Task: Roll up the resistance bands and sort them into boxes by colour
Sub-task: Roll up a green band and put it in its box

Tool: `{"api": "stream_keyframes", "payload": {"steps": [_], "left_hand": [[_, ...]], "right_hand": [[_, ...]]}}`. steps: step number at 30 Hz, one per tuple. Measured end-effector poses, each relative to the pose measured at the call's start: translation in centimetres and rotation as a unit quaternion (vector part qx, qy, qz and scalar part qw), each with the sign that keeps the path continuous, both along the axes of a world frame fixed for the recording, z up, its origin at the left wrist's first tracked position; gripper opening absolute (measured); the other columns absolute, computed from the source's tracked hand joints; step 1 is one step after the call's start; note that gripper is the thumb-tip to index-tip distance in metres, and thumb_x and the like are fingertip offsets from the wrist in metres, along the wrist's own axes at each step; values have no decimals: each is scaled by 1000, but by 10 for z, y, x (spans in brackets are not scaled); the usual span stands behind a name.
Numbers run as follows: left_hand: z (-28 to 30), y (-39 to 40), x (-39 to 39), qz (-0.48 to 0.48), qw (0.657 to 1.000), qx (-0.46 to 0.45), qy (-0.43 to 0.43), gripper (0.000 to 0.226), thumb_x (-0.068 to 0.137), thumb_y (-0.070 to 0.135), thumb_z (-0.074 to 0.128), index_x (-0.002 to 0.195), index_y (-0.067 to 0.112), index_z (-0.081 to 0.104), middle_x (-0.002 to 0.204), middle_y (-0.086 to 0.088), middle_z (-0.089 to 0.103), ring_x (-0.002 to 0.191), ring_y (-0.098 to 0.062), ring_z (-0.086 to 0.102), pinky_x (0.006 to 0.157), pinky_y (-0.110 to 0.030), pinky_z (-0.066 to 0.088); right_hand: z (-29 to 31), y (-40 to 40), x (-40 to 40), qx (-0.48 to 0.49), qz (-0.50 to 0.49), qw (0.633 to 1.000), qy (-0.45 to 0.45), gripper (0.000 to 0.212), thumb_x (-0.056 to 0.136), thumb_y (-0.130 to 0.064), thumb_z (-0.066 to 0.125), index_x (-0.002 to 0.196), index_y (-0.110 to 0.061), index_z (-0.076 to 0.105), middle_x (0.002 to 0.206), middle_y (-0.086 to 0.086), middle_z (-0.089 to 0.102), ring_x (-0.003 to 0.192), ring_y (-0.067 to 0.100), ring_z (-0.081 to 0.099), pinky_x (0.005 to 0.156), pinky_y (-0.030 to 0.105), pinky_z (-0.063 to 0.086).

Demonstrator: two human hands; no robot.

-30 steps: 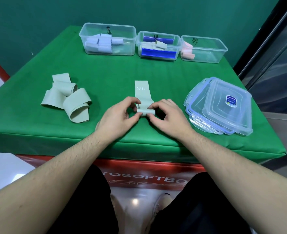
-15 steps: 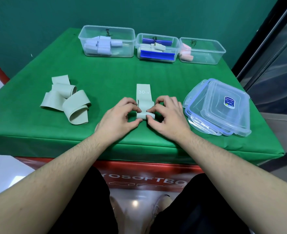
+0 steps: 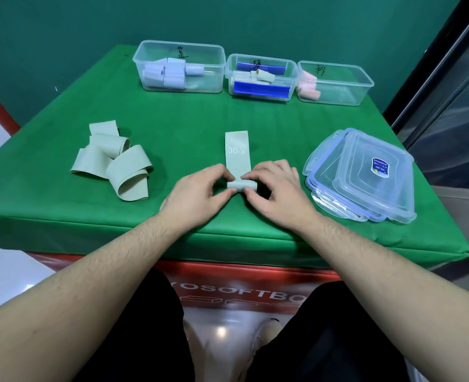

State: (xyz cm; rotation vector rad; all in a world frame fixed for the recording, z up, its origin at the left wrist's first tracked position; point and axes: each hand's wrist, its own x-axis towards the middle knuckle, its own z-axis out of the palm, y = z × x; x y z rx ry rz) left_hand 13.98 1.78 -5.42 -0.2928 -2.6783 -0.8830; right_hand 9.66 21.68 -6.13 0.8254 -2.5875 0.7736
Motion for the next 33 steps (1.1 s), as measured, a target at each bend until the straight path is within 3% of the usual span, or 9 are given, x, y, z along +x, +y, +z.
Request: {"api": "stream_keyframes", "payload": {"steps": [4, 6, 9, 13, 16, 20, 23, 28, 33], "left_hand": [[2, 0, -2, -3, 1000, -7, -3, 19, 89, 39, 67, 104, 29, 62, 65, 17, 46, 60, 0, 46, 59, -28, 30], [1, -1, -4, -18, 1000, -13, 9, 20, 90, 38, 66, 107, 28, 61, 83, 16, 54, 65, -1, 45, 64, -27, 34], [0, -3, -7, -50, 998, -28, 20, 27, 88, 33, 69, 114, 26, 63, 111, 15, 59, 76, 14, 44, 69, -22, 34], [3, -3, -13, -76, 995, -64, 29, 27, 90, 26, 68, 117, 22, 65, 109, 8, 63, 87, -3, 54, 78, -26, 45], [9, -4, -17, -71, 992, -101, 2, 28, 95, 34, 59, 121, 26, 63, 115, 8, 61, 102, -18, 61, 83, -36, 51], [16, -3, -21, -65, 991, -119, -23, 32, 98, 43, 51, 126, 31, 60, 121, 11, 56, 105, -19, 61, 84, -40, 52], [16, -1, -24, -50, 990, -127, -35, 35, 99, 45, 47, 129, 31, 58, 127, 14, 48, 102, -21, 62, 82, -41, 51], [13, 0, -26, -42, 992, -115, -20, 37, 98, 43, 50, 133, 32, 53, 129, 16, 48, 108, -20, 60, 83, -41, 52], [10, 0, -27, -37, 992, -121, 7, 31, 96, 36, 55, 126, 31, 58, 127, 17, 52, 106, -17, 61, 81, -40, 53]], "right_hand": [[2, 1, -4, -11, 6, 999, -44, 31, 90, -44, 51, 108, -28, 71, 100, -16, 56, 100, 10, 41, 93, 35, 32], [4, 0, -7, -15, 6, 998, -64, 26, 92, -37, 54, 108, -25, 71, 100, -12, 60, 99, 12, 43, 96, 39, 35], [8, -1, -12, -10, 6, 996, -91, 18, 96, -30, 57, 108, -26, 70, 100, -9, 62, 97, 13, 42, 98, 42, 35], [14, -2, -20, 24, -3, 993, -112, 16, 97, -35, 56, 107, -31, 68, 100, -13, 56, 100, 10, 38, 98, 35, 30], [14, -3, -22, 12, -11, 991, -130, 17, 96, -36, 56, 110, -38, 65, 102, -12, 55, 104, 12, 41, 100, 35, 31], [12, -1, -21, -50, 9, 996, -77, 14, 91, -41, 60, 104, -38, 64, 96, -21, 56, 98, 11, 46, 98, 40, 40], [11, 1, -19, -51, 28, 997, -56, 24, 83, -51, 61, 101, -35, 66, 96, -21, 58, 94, 12, 49, 93, 39, 43], [9, 1, -29, -38, 12, 998, -58, 18, 86, -41, 68, 103, -33, 69, 98, -19, 62, 98, 14, 48, 97, 46, 41], [11, -1, -36, -18, -1, 998, -64, 19, 88, -44, 67, 103, -34, 71, 102, -16, 63, 104, 13, 46, 101, 43, 37]]}}
